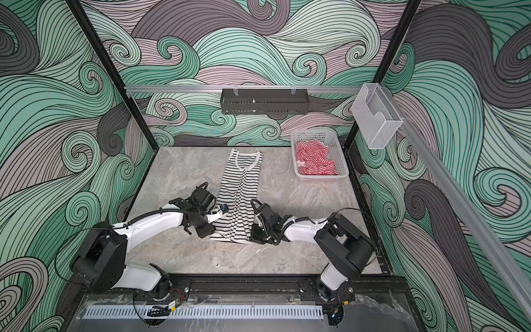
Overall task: Fold and stack tank tops
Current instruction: Fold the tank top at the top-center of the table.
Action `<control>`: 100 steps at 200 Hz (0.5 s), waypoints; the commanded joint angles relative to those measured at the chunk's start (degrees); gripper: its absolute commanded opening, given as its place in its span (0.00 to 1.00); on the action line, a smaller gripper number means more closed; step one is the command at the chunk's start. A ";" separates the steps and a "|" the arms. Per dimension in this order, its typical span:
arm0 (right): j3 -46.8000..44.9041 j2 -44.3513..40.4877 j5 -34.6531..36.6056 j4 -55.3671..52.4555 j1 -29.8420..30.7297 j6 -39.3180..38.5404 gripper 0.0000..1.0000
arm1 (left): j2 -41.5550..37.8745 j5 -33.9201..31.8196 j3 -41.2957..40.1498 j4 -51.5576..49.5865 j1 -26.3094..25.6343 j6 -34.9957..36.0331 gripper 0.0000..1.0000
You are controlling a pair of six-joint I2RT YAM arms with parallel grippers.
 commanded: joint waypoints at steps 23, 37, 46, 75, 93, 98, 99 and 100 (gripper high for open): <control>1.58 -6.66 1.41 -8.99 -3.27 -3.65 0.00 | -0.49 2.15 0.42 -1.04 -2.80 2.00 0.61; 2.16 -6.27 0.96 -9.58 -3.55 -4.01 0.00 | -0.20 3.72 1.95 -1.92 -3.88 0.98 0.61; 2.49 -5.32 0.50 -9.36 -3.61 -3.94 0.00 | -0.24 5.17 2.89 -2.53 -4.71 0.49 0.61; 1.89 -3.80 0.26 -7.34 -3.63 -3.04 0.00 | 2.84 4.77 3.68 -1.91 -7.31 0.58 0.61; 1.92 -3.94 0.35 -6.63 -3.74 -2.70 0.00 | 4.43 3.59 3.18 -0.45 -8.64 1.18 0.61; 1.97 -3.98 0.41 -6.64 -3.74 -2.66 0.00 | 5.19 3.06 3.26 0.01 -9.07 0.94 0.61; 2.00 -4.03 0.42 -6.62 -3.74 -2.67 0.00 | 5.31 2.95 3.28 0.05 -9.12 0.87 0.61; 2.05 -4.06 0.47 -6.61 -3.74 -2.68 0.00 | 5.46 2.85 3.34 0.07 -9.18 0.80 0.60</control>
